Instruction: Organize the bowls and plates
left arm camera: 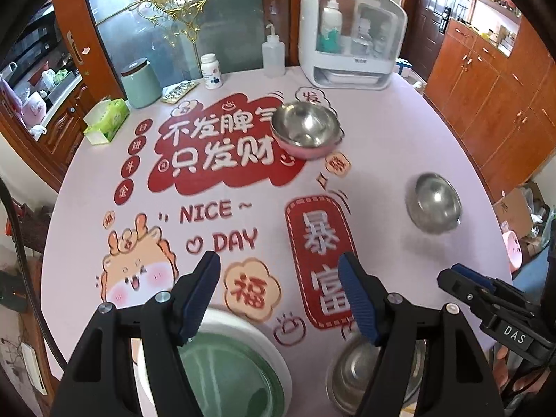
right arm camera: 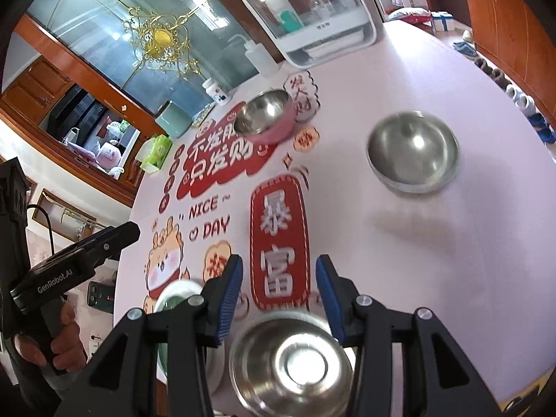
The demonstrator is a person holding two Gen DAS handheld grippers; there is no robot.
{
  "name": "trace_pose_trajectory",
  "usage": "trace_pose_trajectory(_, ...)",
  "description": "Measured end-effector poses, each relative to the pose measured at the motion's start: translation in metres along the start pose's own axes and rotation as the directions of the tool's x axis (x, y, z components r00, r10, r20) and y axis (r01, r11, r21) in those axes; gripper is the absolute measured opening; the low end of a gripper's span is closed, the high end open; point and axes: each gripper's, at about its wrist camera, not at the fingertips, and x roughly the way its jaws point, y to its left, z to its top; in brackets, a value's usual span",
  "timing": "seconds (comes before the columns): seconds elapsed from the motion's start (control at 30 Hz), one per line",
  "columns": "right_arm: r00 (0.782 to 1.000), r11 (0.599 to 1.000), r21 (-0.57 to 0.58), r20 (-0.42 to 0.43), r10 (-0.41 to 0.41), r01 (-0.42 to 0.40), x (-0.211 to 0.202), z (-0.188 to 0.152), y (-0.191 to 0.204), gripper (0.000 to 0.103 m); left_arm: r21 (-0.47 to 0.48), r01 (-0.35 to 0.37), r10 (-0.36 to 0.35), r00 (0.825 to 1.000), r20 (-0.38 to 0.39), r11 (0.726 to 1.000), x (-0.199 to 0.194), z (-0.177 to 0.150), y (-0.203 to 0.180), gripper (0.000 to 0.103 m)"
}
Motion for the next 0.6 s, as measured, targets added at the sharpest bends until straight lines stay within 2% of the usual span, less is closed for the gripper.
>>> trace_pose_trajectory(0.3,0.999,1.0,-0.009,0.03,-0.019,0.019,0.021,0.063,0.011,0.044,-0.03,-0.015,0.015,1.0,-0.001,0.999,0.025,0.058,0.024,0.069)
trace_pose_trajectory(0.4,0.999,1.0,-0.014,0.037,-0.022,0.023,0.03,0.083,0.015,0.044,-0.039,-0.051,0.05,0.998,-0.042,0.998,0.043,0.076,0.032,0.069)
trace_pose_trajectory(0.6,0.999,0.999,-0.029,0.041,-0.036,0.037,0.057,0.118,0.022,0.044,-0.075,-0.04,0.035,0.997,-0.067,0.996,0.075,0.105,0.047,0.069)
